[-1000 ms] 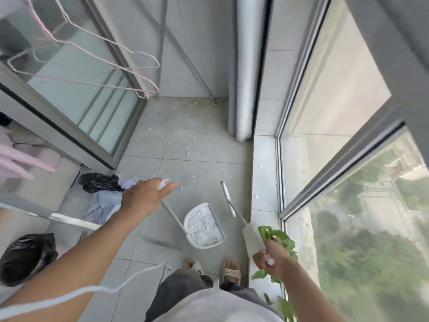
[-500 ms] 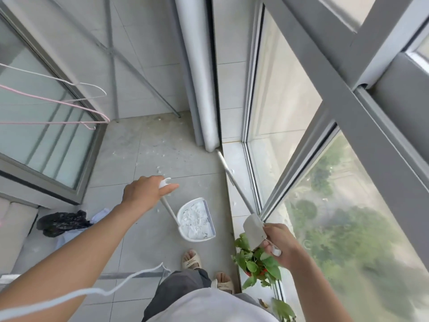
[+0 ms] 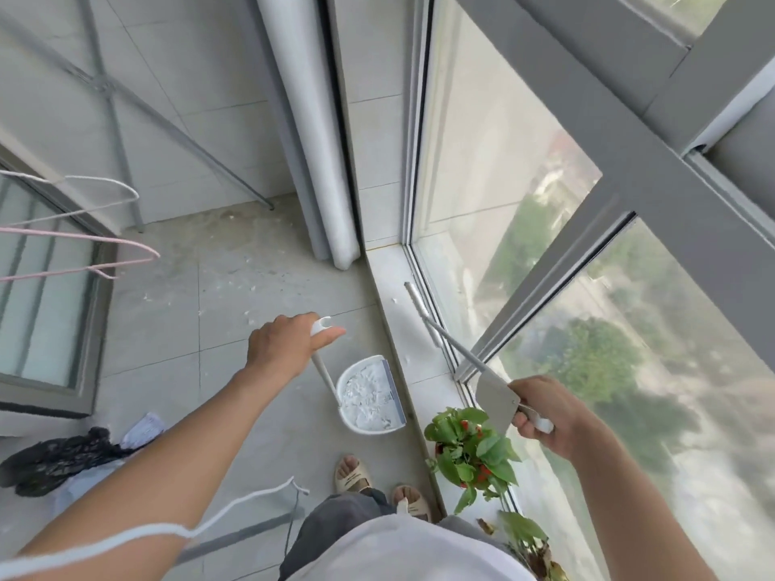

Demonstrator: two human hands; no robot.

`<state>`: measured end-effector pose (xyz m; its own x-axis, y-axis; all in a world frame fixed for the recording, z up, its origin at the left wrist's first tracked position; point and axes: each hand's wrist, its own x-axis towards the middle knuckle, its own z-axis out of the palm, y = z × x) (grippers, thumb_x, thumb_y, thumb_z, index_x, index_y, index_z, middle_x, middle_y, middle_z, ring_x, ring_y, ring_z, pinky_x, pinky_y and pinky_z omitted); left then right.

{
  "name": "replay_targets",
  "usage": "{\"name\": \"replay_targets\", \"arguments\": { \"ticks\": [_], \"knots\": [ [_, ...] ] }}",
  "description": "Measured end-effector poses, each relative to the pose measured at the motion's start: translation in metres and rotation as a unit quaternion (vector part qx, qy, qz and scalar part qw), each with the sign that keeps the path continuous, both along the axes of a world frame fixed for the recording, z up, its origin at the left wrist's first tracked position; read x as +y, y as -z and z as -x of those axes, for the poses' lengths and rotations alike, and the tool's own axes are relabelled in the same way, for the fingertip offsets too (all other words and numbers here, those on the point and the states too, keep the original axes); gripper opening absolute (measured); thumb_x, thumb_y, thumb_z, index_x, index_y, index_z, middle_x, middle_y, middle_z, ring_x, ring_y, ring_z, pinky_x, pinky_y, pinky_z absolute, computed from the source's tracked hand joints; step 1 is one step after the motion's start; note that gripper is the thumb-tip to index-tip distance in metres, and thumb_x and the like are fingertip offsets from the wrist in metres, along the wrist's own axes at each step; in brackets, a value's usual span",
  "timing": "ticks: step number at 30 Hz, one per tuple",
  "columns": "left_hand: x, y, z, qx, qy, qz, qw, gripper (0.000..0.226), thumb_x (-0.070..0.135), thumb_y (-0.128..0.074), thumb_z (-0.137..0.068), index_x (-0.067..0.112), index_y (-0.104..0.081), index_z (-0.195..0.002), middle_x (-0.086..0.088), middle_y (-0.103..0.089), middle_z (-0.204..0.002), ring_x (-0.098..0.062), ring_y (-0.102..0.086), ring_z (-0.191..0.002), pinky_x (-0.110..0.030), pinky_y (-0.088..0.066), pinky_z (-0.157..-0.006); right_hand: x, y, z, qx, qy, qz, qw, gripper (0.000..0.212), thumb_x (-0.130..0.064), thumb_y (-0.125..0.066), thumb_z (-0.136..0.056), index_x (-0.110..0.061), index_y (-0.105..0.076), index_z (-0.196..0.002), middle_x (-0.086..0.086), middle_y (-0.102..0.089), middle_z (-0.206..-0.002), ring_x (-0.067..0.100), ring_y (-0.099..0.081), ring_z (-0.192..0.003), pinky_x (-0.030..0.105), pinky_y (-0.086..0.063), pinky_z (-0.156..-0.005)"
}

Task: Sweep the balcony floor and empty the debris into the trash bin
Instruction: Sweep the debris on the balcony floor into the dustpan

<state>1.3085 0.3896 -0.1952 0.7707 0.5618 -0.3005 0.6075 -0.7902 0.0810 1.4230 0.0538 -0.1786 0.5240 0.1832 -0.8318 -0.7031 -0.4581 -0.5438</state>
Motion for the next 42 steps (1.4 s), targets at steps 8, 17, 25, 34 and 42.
{"name": "replay_targets", "arguments": {
  "ticks": [8, 17, 25, 34, 42],
  "knots": [
    [0.020, 0.010, -0.022, -0.026, 0.051, 0.001, 0.998, 0.064, 0.078, -0.031, -0.087, 0.027, -0.061, -0.112, -0.009, -0.066, -0.097, -0.035, -0.060, -0.092, -0.034, -0.035, -0.071, 0.028, -0.007, 0.013, 0.000, 0.057, 0.022, 0.998, 0.016, 0.003, -0.045, -0.090, 0.013, -0.058, -0.088, 0.012, -0.052, -0.053, 0.014, -0.041, -0.034, 0.016, -0.029, -0.032],
    [0.037, 0.011, -0.034, -0.040, 0.036, 0.014, 0.998, 0.063, 0.077, -0.033, -0.087, 0.024, -0.061, -0.105, -0.008, -0.061, -0.083, -0.035, -0.057, -0.081, -0.034, -0.039, -0.066, 0.059, -0.009, -0.012, 0.003, 0.075, 0.037, 0.996, 0.015, 0.002, -0.041, -0.089, 0.005, -0.053, -0.080, 0.012, -0.047, -0.065, 0.016, -0.037, -0.036, 0.016, -0.026, -0.034],
    [0.044, 0.006, -0.043, -0.042, 0.009, 0.029, 0.999, 0.055, 0.077, -0.034, -0.086, 0.024, -0.048, -0.084, -0.004, -0.054, -0.075, -0.033, -0.058, -0.080, -0.034, -0.042, -0.066, 0.100, 0.010, -0.052, 0.092, 0.106, 0.006, 0.990, 0.013, -0.004, -0.039, -0.092, 0.000, -0.049, -0.099, 0.015, -0.051, -0.071, 0.015, -0.039, -0.036, 0.015, -0.029, -0.033],
    [0.039, 0.010, -0.054, -0.049, 0.024, 0.047, 0.997, 0.060, 0.077, -0.036, -0.085, 0.023, -0.059, -0.098, -0.008, -0.065, -0.086, -0.034, -0.062, -0.087, -0.034, -0.042, -0.068, 0.135, 0.000, -0.071, 0.176, -0.019, -0.031, 0.984, 0.023, -0.001, -0.029, -0.090, 0.000, -0.051, -0.086, 0.010, -0.049, -0.054, 0.010, -0.039, -0.030, 0.011, -0.023, -0.027],
    [0.039, 0.008, -0.056, -0.060, 0.027, 0.051, 0.997, 0.057, 0.076, -0.038, -0.086, 0.024, -0.060, -0.098, -0.008, -0.067, -0.089, -0.033, -0.062, -0.087, -0.033, -0.042, -0.068, 0.083, -0.028, -0.075, 0.178, 0.004, -0.114, 0.977, 0.023, -0.003, -0.035, -0.093, 0.003, -0.055, -0.101, 0.010, -0.047, -0.057, 0.008, -0.036, -0.029, 0.009, -0.020, -0.026]
  ]
}}
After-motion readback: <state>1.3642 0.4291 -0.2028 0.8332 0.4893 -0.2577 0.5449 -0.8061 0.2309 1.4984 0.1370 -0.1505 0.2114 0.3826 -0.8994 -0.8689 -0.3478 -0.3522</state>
